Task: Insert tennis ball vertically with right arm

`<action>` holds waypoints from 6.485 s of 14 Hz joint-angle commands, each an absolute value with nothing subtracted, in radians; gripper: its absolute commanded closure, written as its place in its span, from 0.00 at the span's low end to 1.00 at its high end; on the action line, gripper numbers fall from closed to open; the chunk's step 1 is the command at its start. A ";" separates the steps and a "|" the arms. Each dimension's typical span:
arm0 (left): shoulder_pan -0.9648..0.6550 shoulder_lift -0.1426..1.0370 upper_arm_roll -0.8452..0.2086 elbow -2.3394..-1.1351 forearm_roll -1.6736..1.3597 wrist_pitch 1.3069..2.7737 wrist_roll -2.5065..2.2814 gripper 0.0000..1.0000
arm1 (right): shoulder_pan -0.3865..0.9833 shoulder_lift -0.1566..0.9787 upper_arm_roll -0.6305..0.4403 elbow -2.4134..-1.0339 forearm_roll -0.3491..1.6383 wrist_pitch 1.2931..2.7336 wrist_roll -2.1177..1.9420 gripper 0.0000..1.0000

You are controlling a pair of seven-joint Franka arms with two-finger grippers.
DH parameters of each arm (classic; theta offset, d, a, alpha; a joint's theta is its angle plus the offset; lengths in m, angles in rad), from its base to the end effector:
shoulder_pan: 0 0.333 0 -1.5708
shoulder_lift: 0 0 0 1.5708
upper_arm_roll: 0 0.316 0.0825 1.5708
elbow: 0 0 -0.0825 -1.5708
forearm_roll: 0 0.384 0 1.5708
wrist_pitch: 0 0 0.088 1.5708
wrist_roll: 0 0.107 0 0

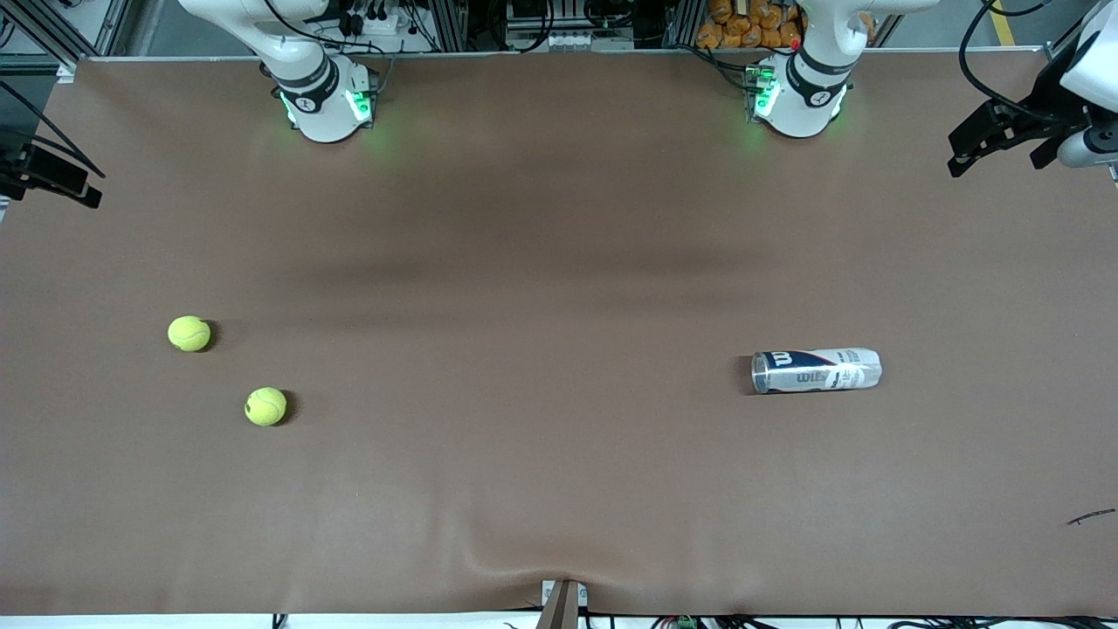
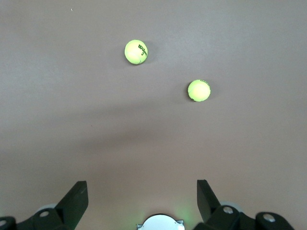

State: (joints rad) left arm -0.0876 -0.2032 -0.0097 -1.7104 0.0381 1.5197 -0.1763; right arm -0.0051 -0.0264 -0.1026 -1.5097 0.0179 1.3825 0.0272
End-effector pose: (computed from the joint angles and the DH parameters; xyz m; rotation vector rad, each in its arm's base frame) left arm 0.4824 -0.0434 0.6601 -3.1010 -0.1262 -0.0277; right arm 0.5234 -0.0552 0.6514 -3.1064 0.2057 0.1558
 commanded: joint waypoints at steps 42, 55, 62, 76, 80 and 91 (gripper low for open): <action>-0.092 -0.106 -0.008 -1.606 0.025 1.520 -0.161 0.00 | -0.014 0.057 -0.095 -1.554 0.021 1.382 -0.166 0.00; -0.098 0.027 -0.158 -1.614 0.044 1.522 -0.146 0.00 | 0.032 0.057 -0.098 -1.548 0.026 1.378 -0.164 0.00; -0.107 0.121 -0.230 -1.721 0.158 1.646 -0.034 0.00 | 0.055 0.058 -0.094 -1.534 0.025 1.370 -0.218 0.00; -0.095 0.207 -0.230 -1.999 0.385 2.003 0.365 0.00 | 0.112 0.167 -0.095 -1.532 0.017 1.439 -0.224 0.00; -0.100 0.267 -0.230 -2.002 0.540 2.035 0.391 0.00 | 0.118 0.222 -0.095 -1.513 0.015 1.471 -0.338 0.00; -0.092 0.422 -0.230 -2.002 0.813 2.227 0.523 0.00 | 0.091 0.526 -0.100 -1.434 -0.006 1.784 -0.801 0.00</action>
State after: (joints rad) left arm -0.0996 0.4085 -0.2282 -2.0015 0.7630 2.1891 0.4923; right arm 0.1043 0.4483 -0.0997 -1.4938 0.0105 1.7565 -0.7506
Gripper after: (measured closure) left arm 0.000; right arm 0.000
